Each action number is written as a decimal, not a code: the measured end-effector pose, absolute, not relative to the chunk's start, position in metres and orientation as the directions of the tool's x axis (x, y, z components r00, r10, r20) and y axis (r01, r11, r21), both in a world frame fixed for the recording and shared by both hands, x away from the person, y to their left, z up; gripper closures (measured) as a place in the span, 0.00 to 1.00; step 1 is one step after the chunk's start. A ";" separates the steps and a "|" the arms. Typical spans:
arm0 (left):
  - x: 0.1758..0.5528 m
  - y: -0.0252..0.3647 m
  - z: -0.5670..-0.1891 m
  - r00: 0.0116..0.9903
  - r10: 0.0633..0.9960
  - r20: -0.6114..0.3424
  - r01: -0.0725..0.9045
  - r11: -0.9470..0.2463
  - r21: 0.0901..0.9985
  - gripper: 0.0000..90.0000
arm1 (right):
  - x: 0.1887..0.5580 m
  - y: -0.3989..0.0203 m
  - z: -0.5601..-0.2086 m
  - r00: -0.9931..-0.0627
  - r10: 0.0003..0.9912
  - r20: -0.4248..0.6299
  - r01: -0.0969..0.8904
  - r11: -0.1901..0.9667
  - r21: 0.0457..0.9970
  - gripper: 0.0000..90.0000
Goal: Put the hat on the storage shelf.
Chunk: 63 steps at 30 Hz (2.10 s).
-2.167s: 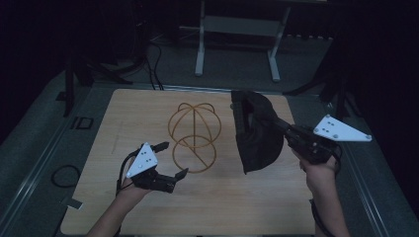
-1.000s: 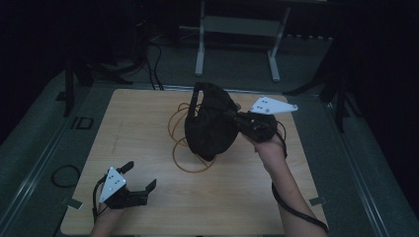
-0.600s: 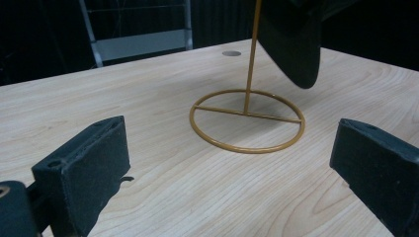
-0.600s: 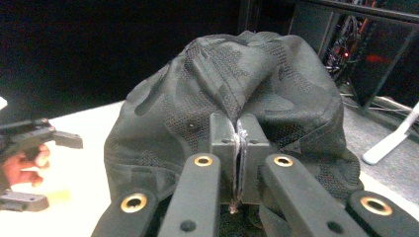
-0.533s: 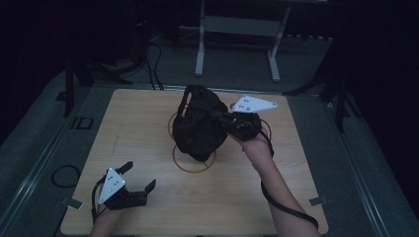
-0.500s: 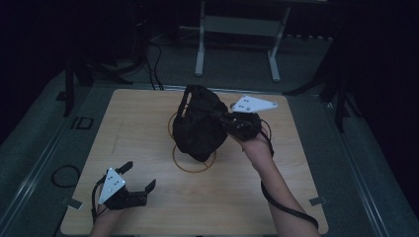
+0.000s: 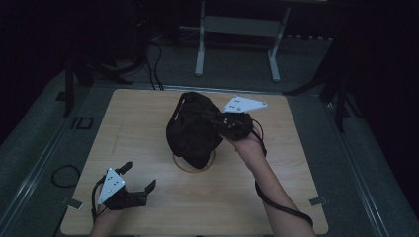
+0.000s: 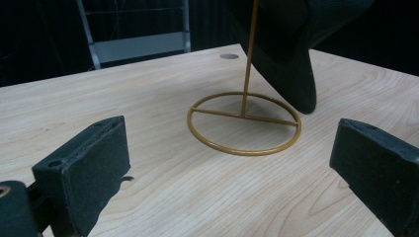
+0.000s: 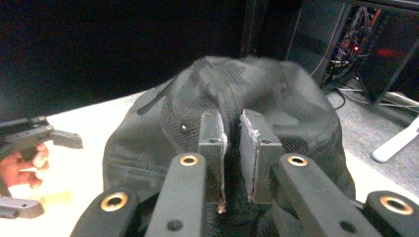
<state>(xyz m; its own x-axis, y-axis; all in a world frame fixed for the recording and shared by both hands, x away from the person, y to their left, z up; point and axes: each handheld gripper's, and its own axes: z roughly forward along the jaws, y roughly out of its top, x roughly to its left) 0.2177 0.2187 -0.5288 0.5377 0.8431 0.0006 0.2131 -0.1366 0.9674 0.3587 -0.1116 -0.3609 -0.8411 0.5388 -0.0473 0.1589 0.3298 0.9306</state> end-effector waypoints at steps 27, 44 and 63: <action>0.218 0.217 -0.542 0.553 0.833 0.015 0.232 -0.171 0.958 0.03 | 0.351 -0.131 -0.364 -0.832 0.551 -0.059 0.163 0.345 0.924 0.43; 0.217 0.229 -0.550 0.524 0.852 0.002 0.251 -0.156 0.955 0.03 | 0.352 -0.149 -0.381 -0.853 0.522 -0.023 0.171 0.321 0.931 0.15; 0.214 0.231 -0.549 0.524 0.851 0.013 0.237 -0.161 0.958 0.03 | 0.339 -0.173 -0.421 -0.853 0.521 -0.036 0.188 0.372 0.909 0.15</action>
